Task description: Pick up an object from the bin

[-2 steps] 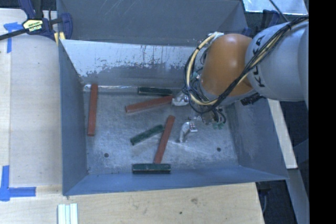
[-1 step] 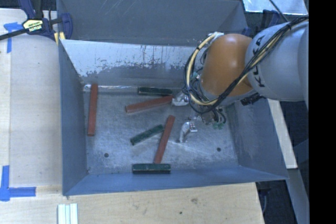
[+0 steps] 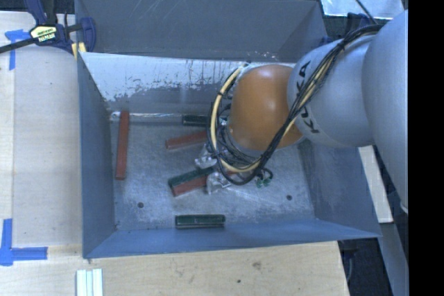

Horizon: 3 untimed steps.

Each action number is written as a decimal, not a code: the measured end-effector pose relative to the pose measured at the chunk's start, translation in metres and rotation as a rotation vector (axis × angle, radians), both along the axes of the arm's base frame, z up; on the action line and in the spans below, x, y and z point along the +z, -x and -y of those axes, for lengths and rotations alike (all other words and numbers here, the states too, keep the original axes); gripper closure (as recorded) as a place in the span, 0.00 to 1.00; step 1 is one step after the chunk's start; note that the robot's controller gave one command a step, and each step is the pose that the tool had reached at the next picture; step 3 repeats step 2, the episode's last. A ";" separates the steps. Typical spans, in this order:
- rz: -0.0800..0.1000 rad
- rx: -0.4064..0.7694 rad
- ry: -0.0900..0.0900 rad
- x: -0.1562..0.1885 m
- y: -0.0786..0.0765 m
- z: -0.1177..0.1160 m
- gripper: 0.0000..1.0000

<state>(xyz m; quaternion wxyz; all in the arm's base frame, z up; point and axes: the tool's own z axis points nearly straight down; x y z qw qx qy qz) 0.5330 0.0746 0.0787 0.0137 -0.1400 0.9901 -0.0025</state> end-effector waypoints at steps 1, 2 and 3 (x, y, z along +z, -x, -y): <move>0.000 -0.001 0.000 0.000 0.000 0.000 1.00; -0.016 0.068 -0.001 0.170 0.011 0.006 1.00; -0.016 0.068 -0.001 0.170 0.011 0.006 1.00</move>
Offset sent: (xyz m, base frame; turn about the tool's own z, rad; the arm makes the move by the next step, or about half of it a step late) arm -0.0130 -0.0053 0.1656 -0.0699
